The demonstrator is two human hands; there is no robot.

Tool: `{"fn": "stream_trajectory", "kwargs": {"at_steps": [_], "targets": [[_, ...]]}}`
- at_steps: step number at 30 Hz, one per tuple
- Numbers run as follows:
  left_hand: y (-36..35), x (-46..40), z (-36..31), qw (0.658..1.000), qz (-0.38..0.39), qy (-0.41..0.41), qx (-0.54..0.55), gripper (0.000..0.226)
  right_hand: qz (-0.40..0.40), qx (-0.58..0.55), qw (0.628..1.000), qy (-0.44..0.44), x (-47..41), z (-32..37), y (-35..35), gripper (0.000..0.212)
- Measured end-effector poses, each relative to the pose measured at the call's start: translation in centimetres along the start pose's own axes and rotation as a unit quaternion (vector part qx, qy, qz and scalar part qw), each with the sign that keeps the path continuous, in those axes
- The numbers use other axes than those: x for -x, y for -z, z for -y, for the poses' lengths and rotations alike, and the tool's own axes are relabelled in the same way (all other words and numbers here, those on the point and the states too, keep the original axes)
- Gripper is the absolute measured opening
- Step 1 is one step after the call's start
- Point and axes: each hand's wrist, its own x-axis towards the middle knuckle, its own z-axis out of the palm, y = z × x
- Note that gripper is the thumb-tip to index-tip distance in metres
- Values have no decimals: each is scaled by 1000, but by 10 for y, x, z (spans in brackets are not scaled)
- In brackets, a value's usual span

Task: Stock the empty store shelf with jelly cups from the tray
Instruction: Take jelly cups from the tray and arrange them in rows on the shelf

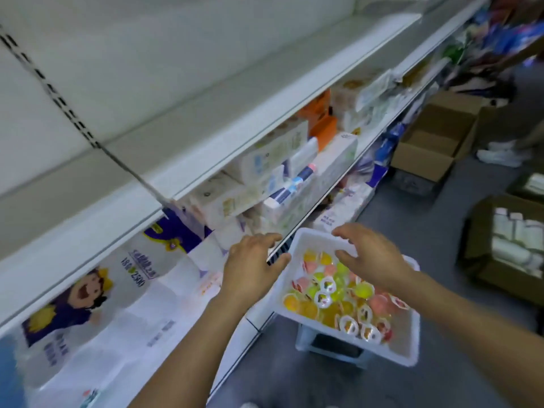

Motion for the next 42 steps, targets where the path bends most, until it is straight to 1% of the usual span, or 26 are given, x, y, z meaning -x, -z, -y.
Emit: {"fn": "stream_trajectory", "kwargs": {"at_steps": [2,4,6,9,11,13,16,18,20,22,26,29,31,33,35,37,39,42], "targets": [[-36,-11,2,998,56,21,9,42,63,-2,997,-32,6,-27,-26,41],[-74,-21,10,992,109,48,42,40,122,3,991,-54,11,-51,-57,41],[-111,-31,20,982,164,73,64,41,169,3,983,-73,16,-71,-91,40],[-165,-43,34,964,241,92,70,41,233,12,967,-98,23,-94,-141,37],[-200,-51,45,953,278,103,65,42,273,27,957,-93,21,-107,-173,38],[-233,-60,57,947,301,104,51,42,296,47,950,-88,16,-118,-204,39],[-276,-72,72,944,320,80,8,47,335,86,936,-70,5,-129,-245,44],[-297,-79,78,940,333,66,-19,51,333,105,935,-65,0,-132,-268,43],[-314,-83,83,932,354,52,-50,57,312,91,941,-97,-4,-132,-288,42],[-325,-84,88,923,373,32,-86,61,276,50,948,-151,-9,-131,-303,46],[-338,-88,94,919,378,13,-112,65,195,13,959,-204,-26,-123,-327,55],[-345,-90,98,917,382,13,-112,67,207,2,934,-291,-44,-116,-338,71],[-348,-92,100,915,385,7,-118,66,218,11,925,-310,-53,-114,-344,72],[-348,-92,100,914,386,-2,-127,65,215,29,927,-307,-58,-112,-348,64],[-347,-91,100,915,384,-2,-126,64,210,30,929,-304,-60,-115,-347,48],[-342,-88,98,920,375,7,-116,65,210,23,930,-302,-60,-119,-342,37],[-333,-86,97,926,364,17,-102,65,217,32,929,-296,-59,-122,-334,36],[-321,-83,95,934,344,22,-93,65,228,13,923,-309,-59,-117,-331,49]]}}
